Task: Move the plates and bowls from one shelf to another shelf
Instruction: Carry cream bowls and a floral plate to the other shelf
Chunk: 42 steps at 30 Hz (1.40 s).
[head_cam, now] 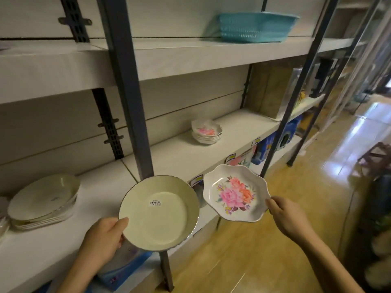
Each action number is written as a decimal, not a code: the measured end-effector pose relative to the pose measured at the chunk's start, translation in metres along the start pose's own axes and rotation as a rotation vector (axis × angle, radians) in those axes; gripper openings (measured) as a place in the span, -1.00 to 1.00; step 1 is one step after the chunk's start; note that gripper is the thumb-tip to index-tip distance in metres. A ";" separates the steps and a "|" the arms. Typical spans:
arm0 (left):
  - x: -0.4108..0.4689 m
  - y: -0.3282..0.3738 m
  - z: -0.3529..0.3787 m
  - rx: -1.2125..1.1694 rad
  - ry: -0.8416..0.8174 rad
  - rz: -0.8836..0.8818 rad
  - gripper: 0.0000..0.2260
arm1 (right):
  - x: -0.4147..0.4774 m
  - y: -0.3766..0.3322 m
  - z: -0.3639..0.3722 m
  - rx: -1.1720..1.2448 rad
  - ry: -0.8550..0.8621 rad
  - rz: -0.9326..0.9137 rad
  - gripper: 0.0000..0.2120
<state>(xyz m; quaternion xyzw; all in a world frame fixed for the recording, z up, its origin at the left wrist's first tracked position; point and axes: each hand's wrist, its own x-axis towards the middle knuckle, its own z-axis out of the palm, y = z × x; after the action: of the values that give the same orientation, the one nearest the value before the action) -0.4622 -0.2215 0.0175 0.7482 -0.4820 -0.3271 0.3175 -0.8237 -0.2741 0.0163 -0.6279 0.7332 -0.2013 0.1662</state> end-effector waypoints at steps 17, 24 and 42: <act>0.088 0.099 0.111 -0.103 0.128 -0.039 -0.60 | 0.173 0.050 -0.030 0.103 -0.044 0.025 -0.62; 0.155 0.125 0.130 -0.107 0.204 -0.098 -0.63 | 0.280 0.043 -0.011 0.180 -0.132 -0.015 -0.64; 0.203 0.134 0.147 -0.057 0.533 -0.414 -0.60 | 0.470 -0.043 0.078 -0.034 -0.441 -0.327 -0.53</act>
<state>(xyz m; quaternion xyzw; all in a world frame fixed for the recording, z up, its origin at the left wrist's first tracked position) -0.5827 -0.4779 0.0008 0.8802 -0.2107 -0.1908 0.3800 -0.8218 -0.7504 -0.0255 -0.7694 0.5714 -0.0719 0.2765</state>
